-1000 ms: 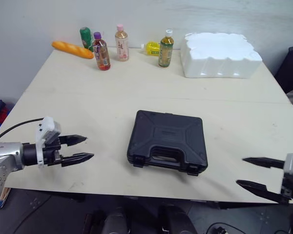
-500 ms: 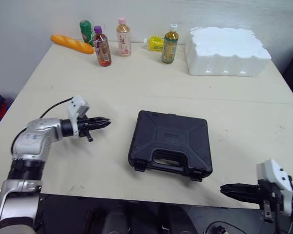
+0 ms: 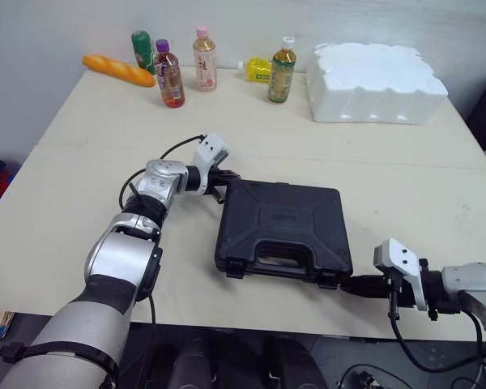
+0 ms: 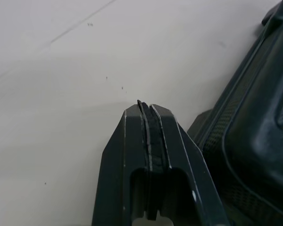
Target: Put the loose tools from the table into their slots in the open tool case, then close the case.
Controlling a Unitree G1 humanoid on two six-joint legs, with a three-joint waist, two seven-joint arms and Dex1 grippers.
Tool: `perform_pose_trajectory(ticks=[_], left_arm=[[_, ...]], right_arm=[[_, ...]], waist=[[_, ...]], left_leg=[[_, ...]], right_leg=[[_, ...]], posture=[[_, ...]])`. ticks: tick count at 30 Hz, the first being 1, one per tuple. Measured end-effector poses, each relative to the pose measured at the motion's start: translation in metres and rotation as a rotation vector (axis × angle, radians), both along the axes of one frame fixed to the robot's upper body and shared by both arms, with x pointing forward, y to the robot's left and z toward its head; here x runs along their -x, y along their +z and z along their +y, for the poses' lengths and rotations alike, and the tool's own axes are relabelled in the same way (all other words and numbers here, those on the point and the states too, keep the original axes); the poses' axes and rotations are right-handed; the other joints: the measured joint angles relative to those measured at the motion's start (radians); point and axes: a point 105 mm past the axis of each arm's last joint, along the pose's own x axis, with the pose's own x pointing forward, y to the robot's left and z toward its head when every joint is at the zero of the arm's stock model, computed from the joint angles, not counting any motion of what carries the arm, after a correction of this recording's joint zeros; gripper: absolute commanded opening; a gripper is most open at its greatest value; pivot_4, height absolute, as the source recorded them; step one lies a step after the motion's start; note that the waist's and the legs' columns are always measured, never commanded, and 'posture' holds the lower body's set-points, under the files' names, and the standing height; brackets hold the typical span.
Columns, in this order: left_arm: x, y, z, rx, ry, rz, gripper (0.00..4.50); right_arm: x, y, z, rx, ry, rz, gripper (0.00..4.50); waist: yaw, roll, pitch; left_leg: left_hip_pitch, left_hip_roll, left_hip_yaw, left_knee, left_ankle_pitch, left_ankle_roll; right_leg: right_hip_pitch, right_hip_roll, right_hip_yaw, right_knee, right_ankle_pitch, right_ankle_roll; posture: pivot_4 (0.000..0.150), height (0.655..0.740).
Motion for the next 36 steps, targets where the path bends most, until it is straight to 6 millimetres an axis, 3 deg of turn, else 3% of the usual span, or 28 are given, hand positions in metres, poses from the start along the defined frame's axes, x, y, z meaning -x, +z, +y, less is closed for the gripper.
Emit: perform_pose_trajectory(ticks=[4, 11, 19, 22, 29, 33, 36], left_arm=[[0.011, 0.003, 0.005, -0.014, -0.124, 0.013, 0.07], [0.053, 0.001, 0.019, -0.045, -0.433, 0.053, 0.07], [0.033, 0.006, 0.023, -0.033, -0.26, 0.006, 0.07], [0.029, 0.011, 0.013, -0.02, -0.248, -0.019, 0.07], [0.039, -0.002, 0.003, -0.024, -0.318, 0.014, 0.07], [0.065, -0.013, 0.022, -0.095, -0.427, 0.055, 0.07], [0.1, -0.025, 0.04, -0.147, -0.539, 0.141, 0.07]], right_arm=[[-0.005, -0.001, -0.008, 0.013, -0.027, -0.005, 0.0], [-0.007, 0.006, -0.026, 0.066, -0.043, -0.01, 0.0], [0.025, -0.007, -0.034, 0.098, 0.045, 0.17, 0.0], [0.019, -0.004, -0.027, 0.081, 0.063, 0.147, 0.0], [0.006, -0.007, -0.014, 0.057, 0.085, 0.133, 0.0], [-0.011, -0.004, -0.014, 0.066, 0.073, 0.096, 0.0], [-0.021, 0.001, -0.014, 0.074, 0.067, 0.059, 0.0]], waist=[[-0.001, 0.0, 0.0], [-0.001, 0.0, 0.0], [0.002, 0.0, 0.0], [0.0, 0.0, 0.0], [-0.003, 0.0, 0.0], [-0.022, 0.001, 0.0], [-0.028, 0.002, 0.0]], left_leg=[[0.001, 0.0, 0.0, 0.001, 0.0, 0.0], [0.0, 0.001, 0.0, 0.0, 0.0, -0.001], [0.001, 0.002, -0.002, 0.008, -0.002, 0.003], [0.001, 0.002, -0.002, 0.008, -0.002, 0.003], [0.0, 0.002, -0.001, 0.01, -0.002, 0.002], [0.002, 0.004, 0.001, 0.012, -0.003, 0.0], [0.004, 0.009, 0.002, 0.01, -0.004, -0.001]], right_leg=[[0.0, 0.0, 0.0, 0.002, 0.0, 0.0], [-0.001, 0.0, 0.0, 0.004, -0.002, -0.003], [0.001, -0.002, 0.0, 0.01, -0.002, -0.003], [0.001, -0.003, 0.0, 0.011, -0.002, -0.003], [0.0, -0.001, 0.001, 0.011, -0.002, -0.003], [0.0, 0.001, 0.004, 0.013, -0.003, -0.004], [0.0, 0.003, 0.006, 0.014, -0.005, -0.007]], posture=[[0.15, 0.7355], [0.15, 0.7355], [0.15, 0.7355], [0.15, 0.7355], [0.15, 0.7355], [0.15, 0.7355], [0.15, 0.7355]])
